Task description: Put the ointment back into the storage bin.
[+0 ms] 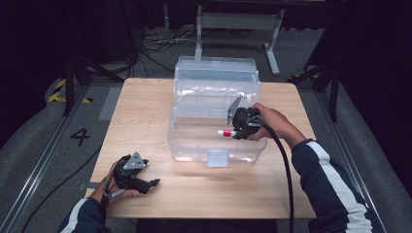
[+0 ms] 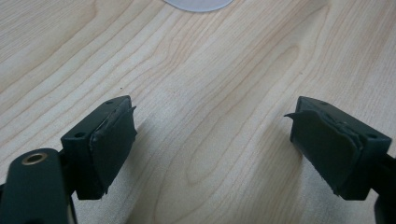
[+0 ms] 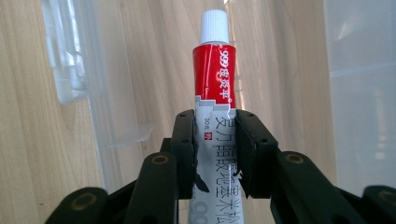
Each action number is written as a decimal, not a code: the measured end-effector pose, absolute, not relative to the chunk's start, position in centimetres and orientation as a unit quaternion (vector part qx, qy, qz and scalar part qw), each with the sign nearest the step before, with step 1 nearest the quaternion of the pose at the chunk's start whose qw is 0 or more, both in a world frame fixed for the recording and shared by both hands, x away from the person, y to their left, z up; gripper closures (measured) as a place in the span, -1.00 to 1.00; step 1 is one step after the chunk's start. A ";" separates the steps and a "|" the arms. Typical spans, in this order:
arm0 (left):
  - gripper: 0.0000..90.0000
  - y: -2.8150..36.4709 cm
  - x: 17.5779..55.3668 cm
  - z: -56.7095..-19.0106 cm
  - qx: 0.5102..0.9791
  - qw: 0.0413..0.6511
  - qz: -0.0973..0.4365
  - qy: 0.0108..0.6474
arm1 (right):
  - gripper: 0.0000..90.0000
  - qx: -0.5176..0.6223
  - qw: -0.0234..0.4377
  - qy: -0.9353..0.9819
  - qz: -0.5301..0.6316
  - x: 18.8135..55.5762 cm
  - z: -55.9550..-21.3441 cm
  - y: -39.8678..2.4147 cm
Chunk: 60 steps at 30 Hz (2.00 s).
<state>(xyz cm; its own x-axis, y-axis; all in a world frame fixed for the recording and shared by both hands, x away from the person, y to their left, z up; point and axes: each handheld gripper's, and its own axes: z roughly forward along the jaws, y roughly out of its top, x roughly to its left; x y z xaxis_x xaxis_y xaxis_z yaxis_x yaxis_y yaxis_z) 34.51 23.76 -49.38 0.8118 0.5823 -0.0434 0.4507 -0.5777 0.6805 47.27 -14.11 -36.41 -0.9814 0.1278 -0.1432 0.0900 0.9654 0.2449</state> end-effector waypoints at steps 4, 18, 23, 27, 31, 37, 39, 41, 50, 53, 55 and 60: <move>-0.68 23.8 34.5 -49.4 0.883 0.355 0.093 0.293 | 0.57 0.057 0.073 0.989 0.117 47.4 -37.2 -14.0; -0.68 23.8 34.5 -49.4 0.883 0.355 0.093 0.292 | 0.56 0.063 0.063 0.991 0.102 48.1 -39.0 -14.5; -0.68 23.8 34.5 -49.4 0.883 0.355 0.093 0.292 | 0.57 0.064 0.060 0.991 0.098 48.3 -39.5 -14.5; -0.68 23.8 34.5 -49.4 0.883 0.355 0.093 0.292 | 0.56 0.064 0.058 0.992 0.093 48.5 -40.0 -14.5; -0.68 23.8 34.5 -49.4 0.883 0.355 0.092 0.292 | 0.56 0.063 0.054 0.993 0.087 48.7 -40.4 -14.6; -0.68 23.8 34.5 -49.4 0.883 0.355 0.092 0.292 | 0.56 0.061 0.045 0.993 0.087 48.6 -40.6 -14.6; -0.68 23.8 34.5 -49.4 0.884 0.355 0.092 0.292 | 0.56 0.058 0.043 0.994 0.085 48.5 -40.7 -14.6; -0.68 23.8 34.5 -49.4 0.883 0.355 0.091 0.292 | 0.56 0.056 0.040 0.994 0.081 48.4 -40.9 -14.6; -0.68 23.7 34.6 -49.4 0.883 0.355 0.092 0.292 | 0.56 0.054 0.035 0.995 0.081 48.4 -41.1 -14.6; -0.68 23.7 34.6 -49.4 0.883 0.355 0.092 0.292 | 0.56 0.055 0.034 0.995 0.078 48.4 -41.2 -14.6; -0.68 23.7 34.6 -49.4 0.883 0.355 0.092 0.292 | 0.56 0.055 0.031 0.995 0.078 48.4 -41.3 -14.6; -0.68 23.7 34.6 -49.4 0.883 0.355 0.093 0.292 | 0.56 0.053 0.029 0.995 0.076 48.3 -41.5 -14.6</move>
